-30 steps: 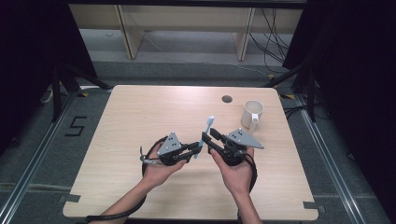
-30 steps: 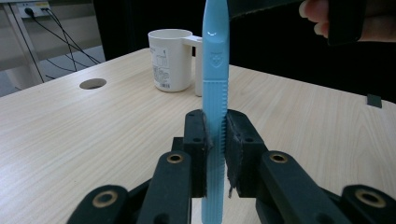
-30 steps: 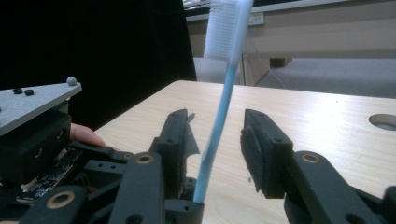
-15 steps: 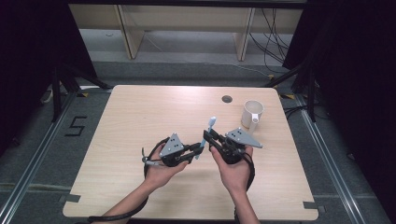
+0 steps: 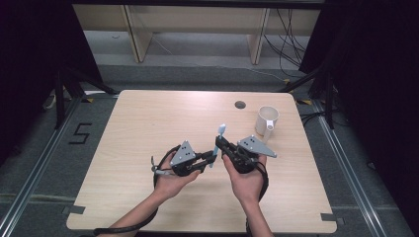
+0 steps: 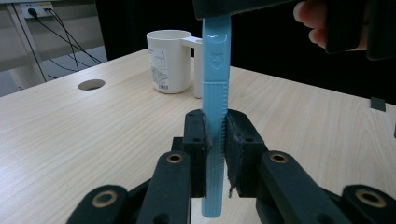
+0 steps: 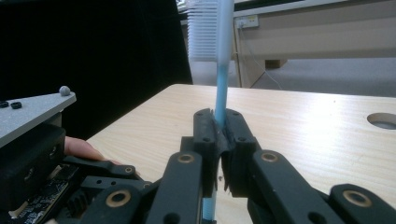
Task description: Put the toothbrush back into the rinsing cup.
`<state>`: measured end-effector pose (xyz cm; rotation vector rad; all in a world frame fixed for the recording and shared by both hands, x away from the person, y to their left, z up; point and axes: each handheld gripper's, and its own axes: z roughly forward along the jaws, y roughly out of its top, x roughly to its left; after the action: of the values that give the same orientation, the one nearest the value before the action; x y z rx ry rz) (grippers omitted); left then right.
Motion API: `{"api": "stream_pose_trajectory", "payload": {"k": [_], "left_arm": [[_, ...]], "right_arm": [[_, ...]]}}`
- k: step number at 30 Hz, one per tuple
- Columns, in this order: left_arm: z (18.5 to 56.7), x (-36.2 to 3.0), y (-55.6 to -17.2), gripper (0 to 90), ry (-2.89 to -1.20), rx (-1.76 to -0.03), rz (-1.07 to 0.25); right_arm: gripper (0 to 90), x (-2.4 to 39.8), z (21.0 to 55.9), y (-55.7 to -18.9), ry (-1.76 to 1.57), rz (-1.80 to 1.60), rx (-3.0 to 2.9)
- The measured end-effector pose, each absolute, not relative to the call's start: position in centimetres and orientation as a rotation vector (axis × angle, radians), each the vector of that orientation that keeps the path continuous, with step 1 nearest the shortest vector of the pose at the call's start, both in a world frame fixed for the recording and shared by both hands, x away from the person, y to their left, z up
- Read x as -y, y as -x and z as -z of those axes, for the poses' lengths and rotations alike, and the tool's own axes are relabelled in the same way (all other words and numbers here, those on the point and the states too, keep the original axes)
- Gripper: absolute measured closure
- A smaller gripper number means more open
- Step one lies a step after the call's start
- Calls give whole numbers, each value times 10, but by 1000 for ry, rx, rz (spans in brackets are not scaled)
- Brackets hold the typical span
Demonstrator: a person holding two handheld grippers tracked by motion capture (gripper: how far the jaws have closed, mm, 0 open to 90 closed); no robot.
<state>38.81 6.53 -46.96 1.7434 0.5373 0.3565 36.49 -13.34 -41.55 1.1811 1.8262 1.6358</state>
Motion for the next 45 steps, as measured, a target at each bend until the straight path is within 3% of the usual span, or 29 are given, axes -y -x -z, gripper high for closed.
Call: {"api": "stream_pose_trajectory", "payload": {"k": [4, 7, 12, 16, 28, 45], "left_arm": [[468, -66, -389, 777, -1756, -531, -360], [466, -67, -389, 720, -1741, -516, -390], [464, -79, -389, 481, -1776, -521, -434], [465, -88, -391, 431, -1793, -535, -458], [469, -128, -391, 407, -1825, -576, -525], [482, -172, -382, 420, -1739, -649, -609]], "right_arm": [[862, 134, 414, -365, -1157, -1640, -1838], [863, 134, 412, -365, -1130, -1641, -1832], [863, 144, 405, -365, -1149, -1618, -1793], [863, 149, 403, -366, -1140, -1590, -1779], [862, 158, 405, -366, -1161, -1581, -1767], [862, 175, 405, -366, -1144, -1546, -1749]]}}
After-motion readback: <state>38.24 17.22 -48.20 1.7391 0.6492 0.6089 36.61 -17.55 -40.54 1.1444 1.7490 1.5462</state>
